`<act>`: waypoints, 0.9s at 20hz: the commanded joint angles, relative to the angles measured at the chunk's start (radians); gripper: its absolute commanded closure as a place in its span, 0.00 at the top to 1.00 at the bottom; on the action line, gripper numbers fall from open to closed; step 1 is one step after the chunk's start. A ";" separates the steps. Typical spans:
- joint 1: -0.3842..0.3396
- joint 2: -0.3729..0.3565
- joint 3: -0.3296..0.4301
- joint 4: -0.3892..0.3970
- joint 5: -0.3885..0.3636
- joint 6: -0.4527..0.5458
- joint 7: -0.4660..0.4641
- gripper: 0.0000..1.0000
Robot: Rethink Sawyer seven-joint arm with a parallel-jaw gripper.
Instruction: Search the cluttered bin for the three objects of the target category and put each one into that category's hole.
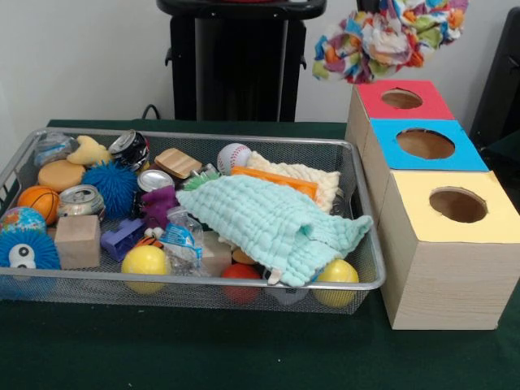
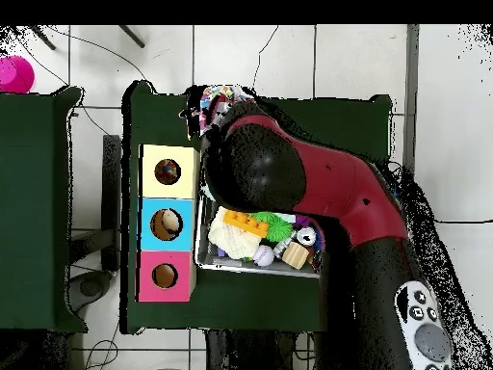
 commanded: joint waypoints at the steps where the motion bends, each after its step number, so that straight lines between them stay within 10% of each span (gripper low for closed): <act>1: 0.022 0.100 -0.067 0.113 0.062 -0.057 0.275 0.00; 18: -0.008 0.139 0.028 0.145 0.169 -0.108 0.229 0.00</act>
